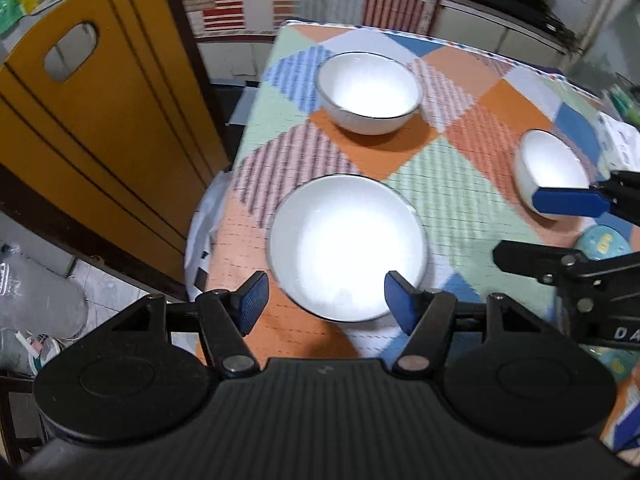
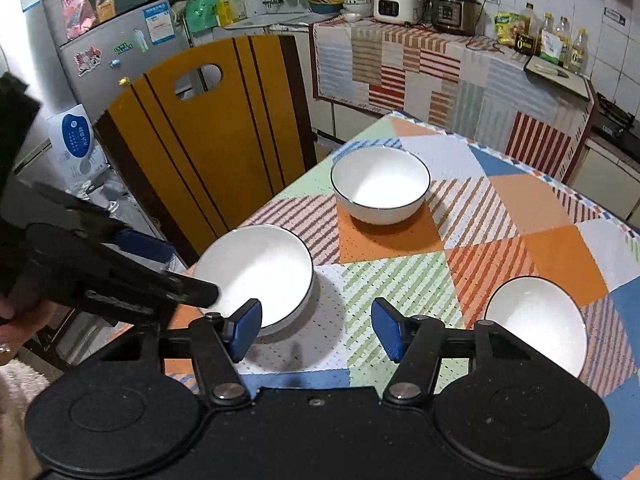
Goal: Organize plates and bowls
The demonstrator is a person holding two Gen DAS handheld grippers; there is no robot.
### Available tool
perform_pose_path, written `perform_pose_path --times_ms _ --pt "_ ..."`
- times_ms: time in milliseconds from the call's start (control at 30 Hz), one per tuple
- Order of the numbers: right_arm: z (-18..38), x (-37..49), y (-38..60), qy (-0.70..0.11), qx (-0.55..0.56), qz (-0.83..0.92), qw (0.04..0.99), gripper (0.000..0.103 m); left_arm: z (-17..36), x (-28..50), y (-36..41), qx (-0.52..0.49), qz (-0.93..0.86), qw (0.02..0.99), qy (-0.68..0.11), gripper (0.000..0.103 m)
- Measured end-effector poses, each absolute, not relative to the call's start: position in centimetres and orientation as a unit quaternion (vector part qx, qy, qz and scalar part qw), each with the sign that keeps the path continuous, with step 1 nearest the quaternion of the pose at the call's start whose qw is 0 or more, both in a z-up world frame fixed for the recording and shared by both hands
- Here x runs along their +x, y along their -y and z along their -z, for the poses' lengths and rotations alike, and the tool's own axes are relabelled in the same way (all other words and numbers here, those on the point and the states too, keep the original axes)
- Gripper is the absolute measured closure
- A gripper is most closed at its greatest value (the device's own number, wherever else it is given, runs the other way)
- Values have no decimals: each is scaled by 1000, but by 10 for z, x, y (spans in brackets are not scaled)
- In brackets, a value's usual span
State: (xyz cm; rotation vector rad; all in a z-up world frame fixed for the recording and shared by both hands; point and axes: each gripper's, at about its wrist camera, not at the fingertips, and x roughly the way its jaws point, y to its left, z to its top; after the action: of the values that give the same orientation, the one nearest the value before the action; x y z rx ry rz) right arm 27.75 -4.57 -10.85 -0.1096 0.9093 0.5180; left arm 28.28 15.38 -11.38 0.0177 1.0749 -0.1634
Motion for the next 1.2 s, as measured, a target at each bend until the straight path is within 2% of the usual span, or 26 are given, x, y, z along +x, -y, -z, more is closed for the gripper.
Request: perform_pose_path --times_ms 167,300,400,467,533,700,1033,1100,1167,1200 --pt "123 286 38 -439 -39 -259 860 41 136 294 -173 -39 73 850 -520 43" --pt "137 295 24 -451 -39 -260 853 47 141 297 -177 -28 56 856 -513 44" --pt "150 303 9 -465 -53 -262 844 51 148 300 -180 -43 55 855 -514 55" --pt "156 307 1 -470 -62 -262 841 54 154 303 -183 -59 53 849 -522 70" --pt "162 312 -3 -475 -65 -245 843 62 158 305 -189 -92 64 842 -527 75" --pt "170 322 3 -483 -34 -220 847 74 160 304 -187 -89 46 850 -518 78" --pt "183 323 -1 -502 -41 -208 839 76 165 300 -161 -22 43 863 -503 81" --pt "190 324 4 -510 -12 -218 832 76 164 296 -156 -8 40 867 -496 87" --pt "195 325 8 -519 11 -219 826 88 162 293 -154 -6 42 870 -491 88" --pt "196 324 10 -522 22 -220 824 87 162 292 -153 -5 45 869 -493 89"
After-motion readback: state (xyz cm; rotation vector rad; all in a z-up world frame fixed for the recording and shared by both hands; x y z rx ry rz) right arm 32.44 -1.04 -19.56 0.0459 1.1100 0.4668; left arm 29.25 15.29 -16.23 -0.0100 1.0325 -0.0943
